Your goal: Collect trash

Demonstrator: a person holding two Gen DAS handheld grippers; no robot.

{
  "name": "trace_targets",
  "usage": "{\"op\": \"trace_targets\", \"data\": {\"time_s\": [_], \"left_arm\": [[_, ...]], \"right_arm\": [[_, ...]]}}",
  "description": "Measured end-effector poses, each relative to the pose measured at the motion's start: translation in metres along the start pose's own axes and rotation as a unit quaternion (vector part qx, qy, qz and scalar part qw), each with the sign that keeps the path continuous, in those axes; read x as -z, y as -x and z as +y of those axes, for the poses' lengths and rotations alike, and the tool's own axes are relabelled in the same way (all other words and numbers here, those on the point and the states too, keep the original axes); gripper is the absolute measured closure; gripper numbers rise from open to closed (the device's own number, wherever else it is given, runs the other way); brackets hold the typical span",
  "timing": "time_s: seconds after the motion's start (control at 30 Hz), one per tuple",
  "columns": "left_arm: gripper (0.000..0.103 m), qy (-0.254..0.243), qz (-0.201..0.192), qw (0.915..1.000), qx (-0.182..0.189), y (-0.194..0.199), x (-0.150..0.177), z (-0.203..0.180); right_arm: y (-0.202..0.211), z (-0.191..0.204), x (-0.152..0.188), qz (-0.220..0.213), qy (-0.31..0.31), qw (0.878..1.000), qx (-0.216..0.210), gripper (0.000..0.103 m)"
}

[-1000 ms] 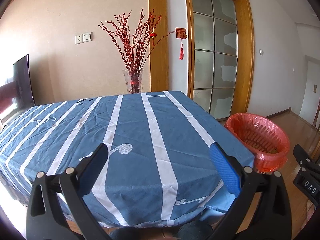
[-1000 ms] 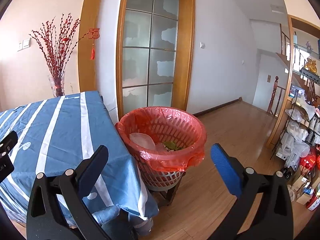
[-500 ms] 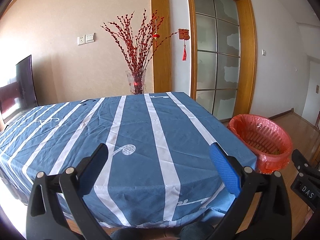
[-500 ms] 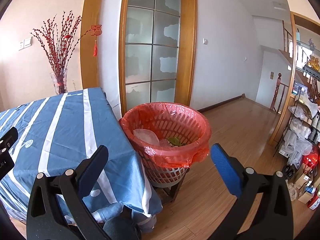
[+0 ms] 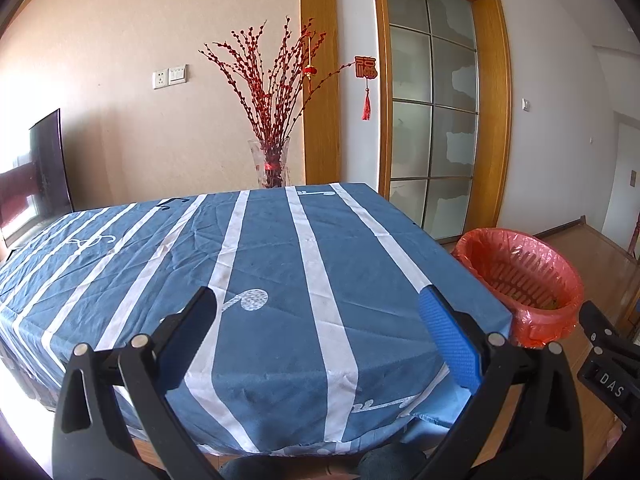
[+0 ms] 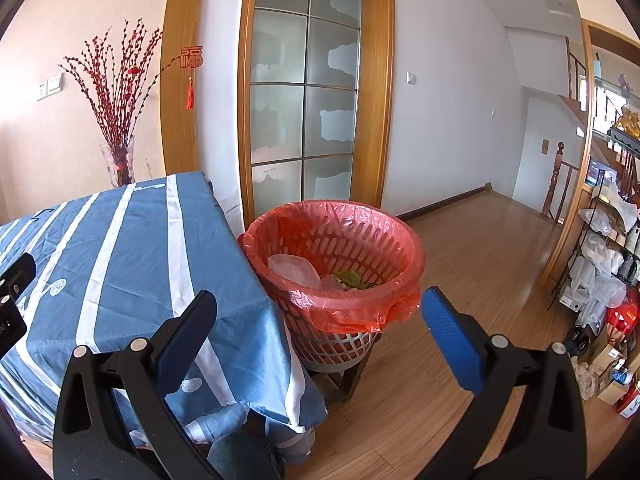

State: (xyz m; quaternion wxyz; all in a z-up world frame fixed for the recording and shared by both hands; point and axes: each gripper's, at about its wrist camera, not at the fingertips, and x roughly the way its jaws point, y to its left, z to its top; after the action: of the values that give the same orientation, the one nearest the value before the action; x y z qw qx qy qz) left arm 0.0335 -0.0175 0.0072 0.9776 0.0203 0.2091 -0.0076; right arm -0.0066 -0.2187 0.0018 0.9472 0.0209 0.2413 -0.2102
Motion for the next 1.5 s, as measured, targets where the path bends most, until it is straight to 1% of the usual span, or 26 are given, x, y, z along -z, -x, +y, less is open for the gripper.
{"op": "trace_targets", "data": {"time_s": [1.5], "left_arm": [[0.004,-0.001,0.012,0.9999,0.004,-0.0074,0.0035,-0.0031]], "right_arm": [[-0.0058,-0.0016,0.0027,0.015,-0.003,1.0,0.001,0.002]]}}
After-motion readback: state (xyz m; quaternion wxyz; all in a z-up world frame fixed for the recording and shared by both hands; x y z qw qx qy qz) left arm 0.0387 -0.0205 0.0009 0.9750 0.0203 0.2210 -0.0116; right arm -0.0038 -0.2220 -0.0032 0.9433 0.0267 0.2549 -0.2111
